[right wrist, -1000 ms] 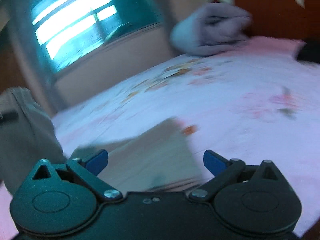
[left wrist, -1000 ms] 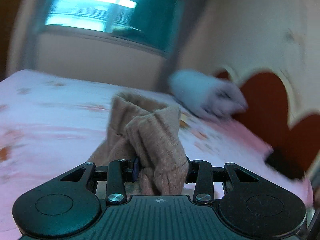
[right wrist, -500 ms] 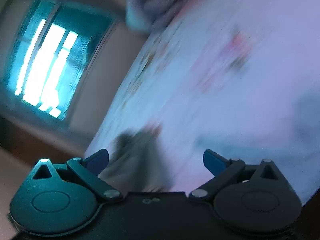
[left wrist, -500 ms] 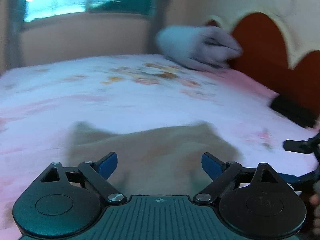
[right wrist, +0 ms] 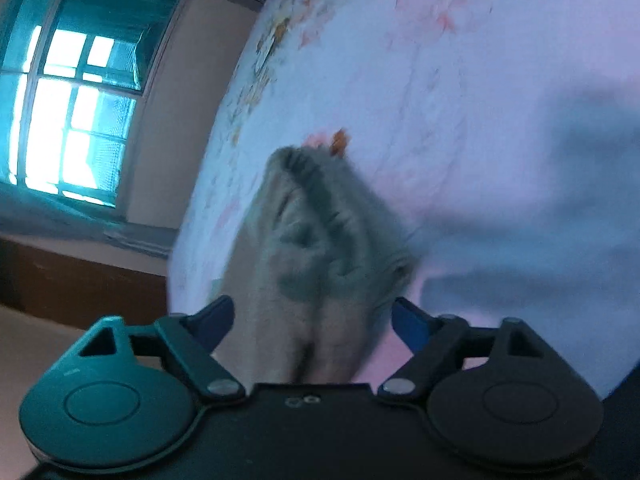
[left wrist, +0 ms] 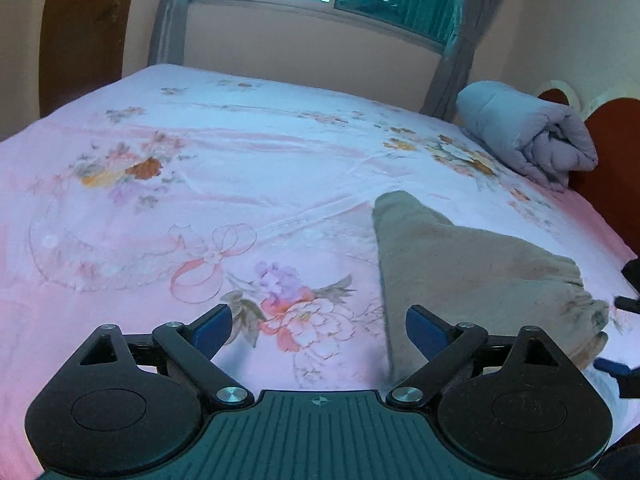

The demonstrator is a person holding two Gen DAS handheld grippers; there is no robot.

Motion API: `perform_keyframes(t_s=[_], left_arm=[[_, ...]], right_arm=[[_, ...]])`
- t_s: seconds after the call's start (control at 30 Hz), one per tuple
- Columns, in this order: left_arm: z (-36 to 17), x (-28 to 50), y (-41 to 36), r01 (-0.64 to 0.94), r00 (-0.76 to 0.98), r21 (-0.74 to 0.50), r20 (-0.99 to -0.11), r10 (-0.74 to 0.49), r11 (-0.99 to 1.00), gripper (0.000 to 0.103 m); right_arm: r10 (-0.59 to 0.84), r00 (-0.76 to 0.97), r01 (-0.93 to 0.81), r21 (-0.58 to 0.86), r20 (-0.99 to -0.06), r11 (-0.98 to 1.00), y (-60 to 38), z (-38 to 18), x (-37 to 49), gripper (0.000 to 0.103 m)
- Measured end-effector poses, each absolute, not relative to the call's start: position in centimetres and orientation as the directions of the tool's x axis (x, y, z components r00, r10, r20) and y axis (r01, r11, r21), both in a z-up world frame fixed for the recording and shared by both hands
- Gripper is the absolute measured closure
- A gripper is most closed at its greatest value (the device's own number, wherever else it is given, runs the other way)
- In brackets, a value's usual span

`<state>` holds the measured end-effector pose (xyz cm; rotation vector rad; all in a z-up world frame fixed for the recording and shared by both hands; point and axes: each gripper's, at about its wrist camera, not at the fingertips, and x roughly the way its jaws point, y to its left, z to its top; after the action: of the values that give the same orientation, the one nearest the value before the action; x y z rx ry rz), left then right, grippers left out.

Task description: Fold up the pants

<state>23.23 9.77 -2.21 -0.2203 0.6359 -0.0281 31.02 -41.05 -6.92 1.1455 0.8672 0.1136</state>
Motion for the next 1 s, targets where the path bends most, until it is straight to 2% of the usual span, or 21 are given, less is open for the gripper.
perform_keyframes(t_s=[0.13, 0.17, 0.2, 0.3, 0.33, 0.4, 0.43, 0.47, 0.57, 0.73, 0.77, 0.83, 0.87, 1.0], left_arm=[[-2.5, 23.3, 10.4, -0.036, 0.816, -0.251, -0.566, -0.116, 0.967, 0.010], [-2.6, 23.2, 10.7, -0.039, 0.818, -0.263, -0.562, -0.120, 0.964, 0.010], [-2.7, 23.1, 10.9, -0.040, 0.818, -0.273, -0.561, -0.125, 0.961, 0.009], [-3.3, 22.6, 11.4, -0.041, 0.817, -0.289, -0.560, -0.134, 0.957, 0.009], [-3.5, 22.3, 11.6, -0.044, 0.817, -0.288, -0.562, -0.132, 0.956, 0.009], [-4.0, 22.2, 12.0, -0.051, 0.810, -0.293, -0.572, -0.132, 0.955, 0.009], [-4.4, 22.2, 12.2, -0.057, 0.805, -0.296, -0.579, -0.131, 0.954, 0.009], [-4.6, 22.2, 12.3, -0.063, 0.802, -0.297, -0.583, -0.129, 0.953, 0.009], [-4.8, 22.0, 12.6, -0.069, 0.804, -0.304, -0.580, -0.127, 0.950, 0.009], [-5.0, 22.1, 12.8, -0.079, 0.803, -0.311, -0.583, -0.124, 0.947, 0.009], [-5.0, 22.2, 12.7, -0.078, 0.801, -0.306, -0.586, -0.123, 0.949, 0.009], [-5.1, 22.5, 12.5, -0.072, 0.800, -0.303, -0.587, -0.126, 0.950, 0.009], [-5.1, 22.7, 12.3, -0.067, 0.798, -0.304, -0.588, -0.132, 0.950, 0.009], [-4.9, 23.1, 11.4, -0.045, 0.803, -0.305, -0.578, -0.147, 0.951, 0.009]], right_arm=[[0.467, 0.641, 0.418, 0.788, -0.608, 0.452, -38.6, -6.5, 32.5, 0.033], [0.434, 0.643, 0.421, 0.765, -0.630, 0.487, -38.2, -6.2, 32.8, 0.038], [0.409, 0.640, 0.429, 0.744, -0.651, 0.513, -38.0, -6.3, 33.1, 0.066], [0.369, 0.659, 0.354, 0.703, -0.655, 0.617, -37.0, -5.1, 32.9, 0.073], [0.370, 0.683, 0.280, 0.693, -0.630, 0.664, -36.2, -3.9, 32.8, 0.078], [0.427, 0.732, 0.122, 0.719, -0.530, 0.684, -34.8, -1.6, 32.5, 0.080], [0.452, 0.749, 0.048, 0.720, -0.485, 0.693, -34.2, -0.3, 32.6, 0.087], [0.480, 0.766, -0.035, 0.717, -0.428, 0.696, -33.6, 0.9, 32.8, 0.101], [0.514, 0.780, -0.143, 0.699, -0.357, 0.701, -33.4, 2.9, 33.3, 0.100], [0.430, 0.713, 0.123, 0.703, -0.554, 0.701, -36.8, -2.2, 34.7, 0.094], [0.427, 0.705, 0.160, 0.714, -0.566, 0.681, -37.5, -3.0, 34.2, 0.092], [0.406, 0.709, 0.211, 0.723, -0.576, 0.658, -38.3, -3.7, 33.3, 0.071], [0.379, 0.700, 0.250, 0.704, -0.606, 0.664, -38.6, -3.7, 33.1, 0.069], [0.304, 0.789, 0.205, 0.696, -0.534, 0.688, -38.8, -0.9, 31.7, 0.068]])
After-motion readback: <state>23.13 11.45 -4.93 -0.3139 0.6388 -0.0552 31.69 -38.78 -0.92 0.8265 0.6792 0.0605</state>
